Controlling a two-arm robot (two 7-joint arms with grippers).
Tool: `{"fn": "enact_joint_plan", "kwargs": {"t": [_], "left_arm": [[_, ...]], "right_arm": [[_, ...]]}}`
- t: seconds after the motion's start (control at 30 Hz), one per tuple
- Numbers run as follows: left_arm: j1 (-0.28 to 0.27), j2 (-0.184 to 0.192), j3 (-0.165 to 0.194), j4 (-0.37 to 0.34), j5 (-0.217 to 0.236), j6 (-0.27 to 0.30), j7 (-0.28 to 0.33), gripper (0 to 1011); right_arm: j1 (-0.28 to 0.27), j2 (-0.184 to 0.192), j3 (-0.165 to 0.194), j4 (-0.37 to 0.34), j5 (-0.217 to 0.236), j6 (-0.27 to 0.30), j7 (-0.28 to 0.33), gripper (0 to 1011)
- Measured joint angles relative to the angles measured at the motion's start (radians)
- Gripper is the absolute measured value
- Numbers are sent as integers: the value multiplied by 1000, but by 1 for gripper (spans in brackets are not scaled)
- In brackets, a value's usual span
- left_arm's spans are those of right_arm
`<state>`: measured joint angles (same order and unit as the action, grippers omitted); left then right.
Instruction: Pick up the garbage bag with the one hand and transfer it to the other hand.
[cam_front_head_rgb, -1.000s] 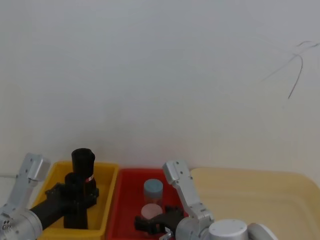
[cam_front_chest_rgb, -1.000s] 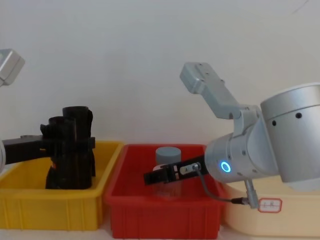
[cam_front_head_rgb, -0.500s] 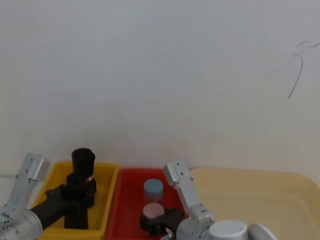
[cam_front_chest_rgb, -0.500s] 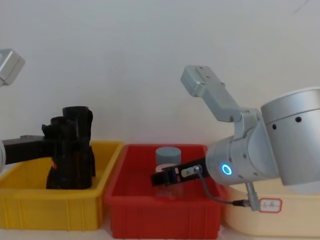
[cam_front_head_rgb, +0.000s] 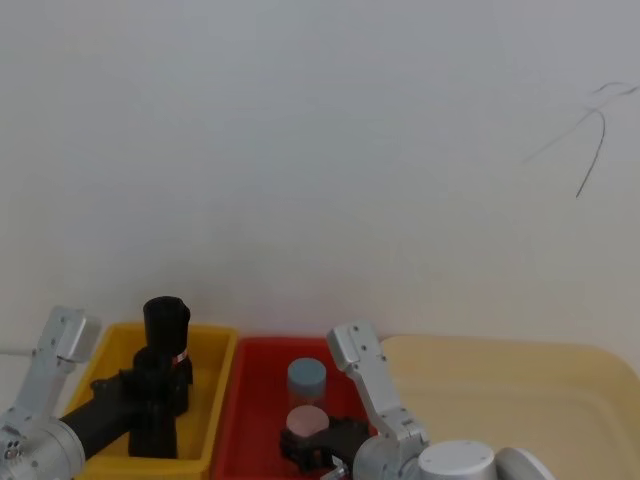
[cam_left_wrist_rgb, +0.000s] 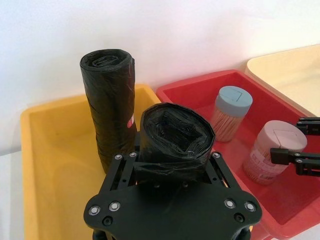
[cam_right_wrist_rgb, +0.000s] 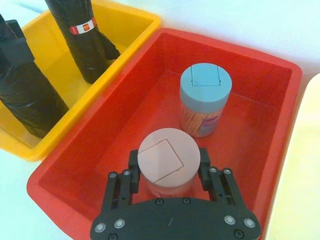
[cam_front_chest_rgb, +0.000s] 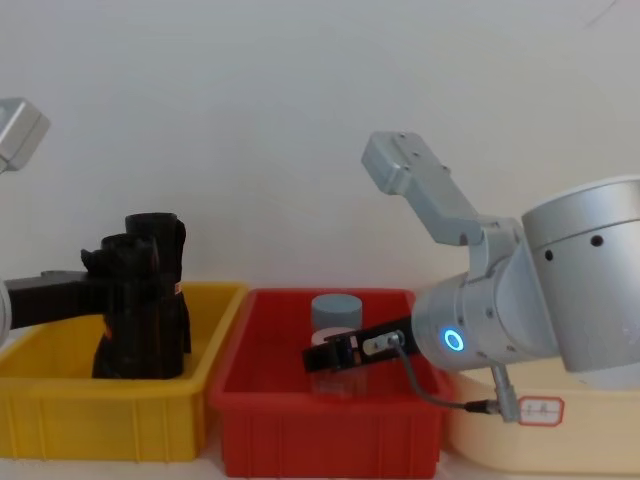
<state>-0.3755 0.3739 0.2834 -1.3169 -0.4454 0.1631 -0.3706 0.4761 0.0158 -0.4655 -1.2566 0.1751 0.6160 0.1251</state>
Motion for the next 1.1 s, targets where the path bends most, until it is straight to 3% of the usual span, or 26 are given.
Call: {"fn": "enact_joint_plan", "kwargs": {"t": [0.4,1.1], "left_arm": [[0,0,0,0,0,0,0,394],[-4,12,2,-30,0,7,2,393]], "right_arm": [[0,0,0,1,0,-1,0,648],[-4,3,7,-25,0,-5,8,648]]}}
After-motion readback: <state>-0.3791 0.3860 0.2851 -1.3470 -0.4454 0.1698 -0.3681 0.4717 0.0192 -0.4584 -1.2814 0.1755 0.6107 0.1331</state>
